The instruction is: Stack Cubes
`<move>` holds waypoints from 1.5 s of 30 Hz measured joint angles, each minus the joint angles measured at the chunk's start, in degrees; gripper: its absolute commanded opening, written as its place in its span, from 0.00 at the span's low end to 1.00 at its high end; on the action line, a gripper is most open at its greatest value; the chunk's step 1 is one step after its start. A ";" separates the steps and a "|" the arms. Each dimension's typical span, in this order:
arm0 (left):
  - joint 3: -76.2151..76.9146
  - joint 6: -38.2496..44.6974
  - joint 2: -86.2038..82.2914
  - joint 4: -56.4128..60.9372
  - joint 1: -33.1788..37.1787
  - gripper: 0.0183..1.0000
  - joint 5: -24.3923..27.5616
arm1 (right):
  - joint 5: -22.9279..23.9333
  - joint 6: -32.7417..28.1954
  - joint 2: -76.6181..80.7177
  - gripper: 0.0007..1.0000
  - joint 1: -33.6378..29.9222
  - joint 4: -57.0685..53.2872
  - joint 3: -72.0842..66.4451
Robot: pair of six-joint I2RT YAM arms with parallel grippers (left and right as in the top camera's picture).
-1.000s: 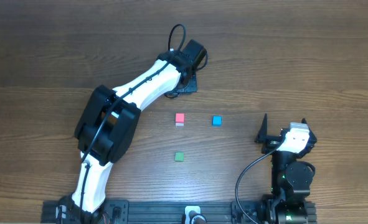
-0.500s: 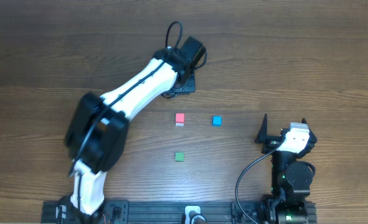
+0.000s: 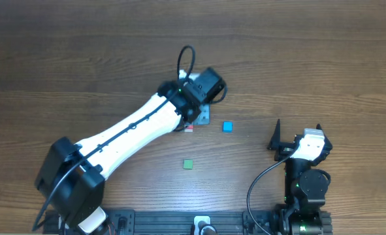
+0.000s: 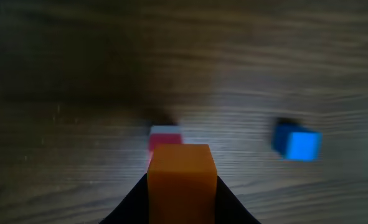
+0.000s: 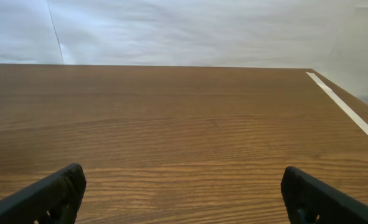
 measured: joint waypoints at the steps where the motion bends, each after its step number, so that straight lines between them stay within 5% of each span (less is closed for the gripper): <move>1: -0.63 -0.31 0.00 0.31 0.02 0.09 0.00 | 0.00 -0.02 0.00 0.99 0.00 0.00 0.00; 34: -5.46 -3.08 2.16 4.04 0.07 0.09 0.92 | 0.00 -0.02 0.00 0.99 0.00 0.00 -0.02; 45: -5.46 -3.32 2.16 4.04 0.04 0.31 1.05 | 0.00 -0.04 0.00 0.99 0.00 0.00 0.00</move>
